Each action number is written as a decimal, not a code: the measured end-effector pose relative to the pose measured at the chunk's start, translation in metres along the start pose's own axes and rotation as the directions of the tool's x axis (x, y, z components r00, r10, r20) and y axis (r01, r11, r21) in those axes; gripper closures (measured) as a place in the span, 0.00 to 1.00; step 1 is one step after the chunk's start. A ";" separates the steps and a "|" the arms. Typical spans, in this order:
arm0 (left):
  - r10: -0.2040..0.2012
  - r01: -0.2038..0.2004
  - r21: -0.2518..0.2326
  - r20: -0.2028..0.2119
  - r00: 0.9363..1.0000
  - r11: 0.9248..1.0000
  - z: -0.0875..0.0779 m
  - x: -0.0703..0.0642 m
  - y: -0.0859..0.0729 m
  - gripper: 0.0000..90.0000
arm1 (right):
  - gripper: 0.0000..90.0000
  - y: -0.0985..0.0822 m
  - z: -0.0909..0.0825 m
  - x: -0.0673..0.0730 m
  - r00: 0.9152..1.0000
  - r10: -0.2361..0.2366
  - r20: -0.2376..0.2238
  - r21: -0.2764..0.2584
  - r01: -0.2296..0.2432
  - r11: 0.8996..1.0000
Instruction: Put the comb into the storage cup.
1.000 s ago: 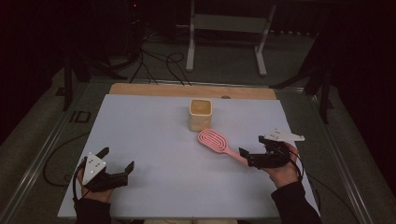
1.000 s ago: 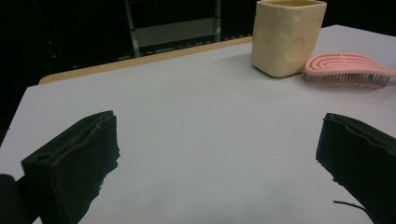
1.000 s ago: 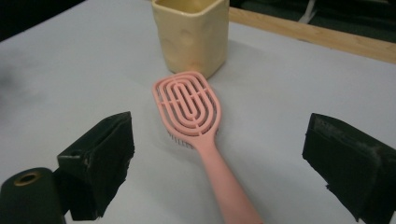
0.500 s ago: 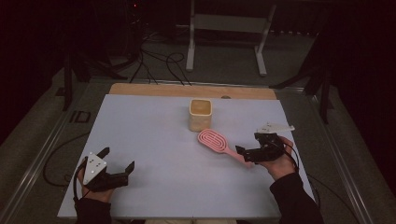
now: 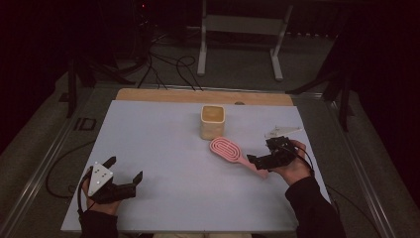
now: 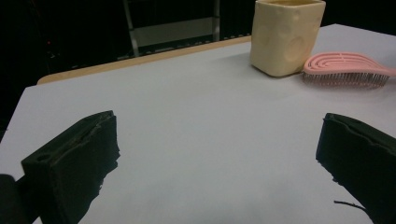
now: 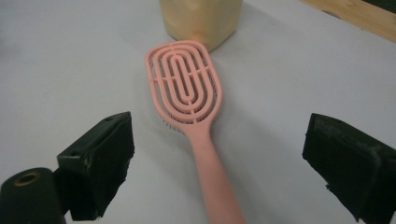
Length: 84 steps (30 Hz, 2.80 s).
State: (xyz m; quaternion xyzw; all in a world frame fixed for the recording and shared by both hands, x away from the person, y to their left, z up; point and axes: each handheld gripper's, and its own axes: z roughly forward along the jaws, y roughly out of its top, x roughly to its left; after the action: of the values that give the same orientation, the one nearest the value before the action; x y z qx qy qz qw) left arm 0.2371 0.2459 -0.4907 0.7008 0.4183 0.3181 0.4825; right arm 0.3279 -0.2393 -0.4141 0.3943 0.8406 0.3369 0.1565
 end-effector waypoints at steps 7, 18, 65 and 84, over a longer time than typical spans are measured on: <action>0.000 0.000 0.001 0.001 1.000 1.000 0.000 0.000 0.000 0.00 | 0.10 0.007 0.003 -0.001 0.999 -0.034 -0.008 0.027 0.035 0.999; 0.000 0.000 0.002 0.002 1.000 1.000 0.000 0.000 0.000 0.00 | 0.10 0.017 0.015 0.001 0.995 -0.098 -0.019 0.090 0.099 0.991; 0.004 -0.004 0.014 0.012 1.000 1.000 0.001 0.000 0.000 0.00 | 0.11 0.018 0.084 -0.007 0.984 -0.164 -0.062 0.365 0.175 0.914; 0.009 -0.009 0.018 0.014 1.000 1.000 0.002 0.000 0.000 0.00 | 0.17 0.015 0.102 -0.009 0.983 -0.154 -0.105 0.419 0.184 0.889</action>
State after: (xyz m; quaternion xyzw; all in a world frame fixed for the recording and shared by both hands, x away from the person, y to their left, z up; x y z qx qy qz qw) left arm 0.2386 0.2447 -0.4918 0.7092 0.4147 0.3116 0.4774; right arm 0.3961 -0.1935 -0.4777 0.3327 0.9297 0.1434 0.0662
